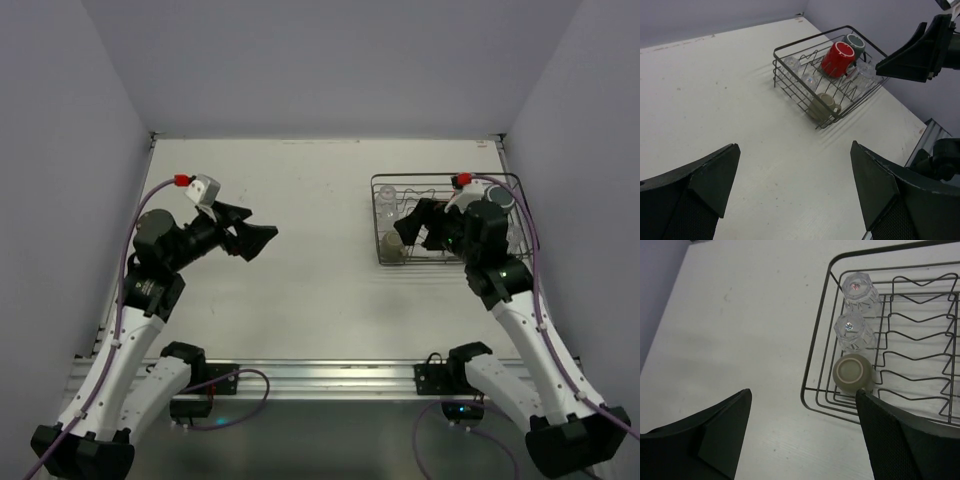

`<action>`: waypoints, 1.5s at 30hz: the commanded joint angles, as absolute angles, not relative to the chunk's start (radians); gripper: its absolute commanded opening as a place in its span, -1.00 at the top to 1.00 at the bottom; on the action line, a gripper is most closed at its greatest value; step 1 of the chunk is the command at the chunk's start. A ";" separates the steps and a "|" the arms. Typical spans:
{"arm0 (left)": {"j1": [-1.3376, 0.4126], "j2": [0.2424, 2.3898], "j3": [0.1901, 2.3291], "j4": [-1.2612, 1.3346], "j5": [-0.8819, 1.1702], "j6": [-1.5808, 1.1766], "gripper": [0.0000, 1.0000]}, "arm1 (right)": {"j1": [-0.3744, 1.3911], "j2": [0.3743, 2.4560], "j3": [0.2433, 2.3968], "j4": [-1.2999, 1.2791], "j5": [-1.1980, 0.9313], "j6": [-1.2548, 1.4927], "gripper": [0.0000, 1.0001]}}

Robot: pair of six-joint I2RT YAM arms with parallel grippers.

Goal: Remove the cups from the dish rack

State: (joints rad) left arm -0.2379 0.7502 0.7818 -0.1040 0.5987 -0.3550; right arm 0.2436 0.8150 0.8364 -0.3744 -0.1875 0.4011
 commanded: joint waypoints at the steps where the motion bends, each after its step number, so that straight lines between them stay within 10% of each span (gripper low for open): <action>1: -0.235 0.735 0.804 -0.190 0.569 -0.315 -1.00 | 0.293 0.914 0.905 -0.410 0.000 0.356 -0.70; 9: -0.235 0.686 0.726 -0.253 0.425 -0.288 -1.00 | 0.314 1.189 1.071 -0.434 0.101 0.305 -0.29; 39: -0.264 0.710 0.733 -0.249 0.422 -0.284 -1.00 | 0.365 1.769 1.325 -0.405 0.210 0.281 -0.30; 45: -0.264 0.713 0.736 -0.244 0.420 -0.285 -1.00 | 0.371 1.743 1.321 -0.400 0.247 0.282 0.48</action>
State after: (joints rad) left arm -0.2584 0.7105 0.7269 -0.2314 0.4152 -0.2939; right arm 0.3645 1.7733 1.2922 -0.4133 0.1993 0.2874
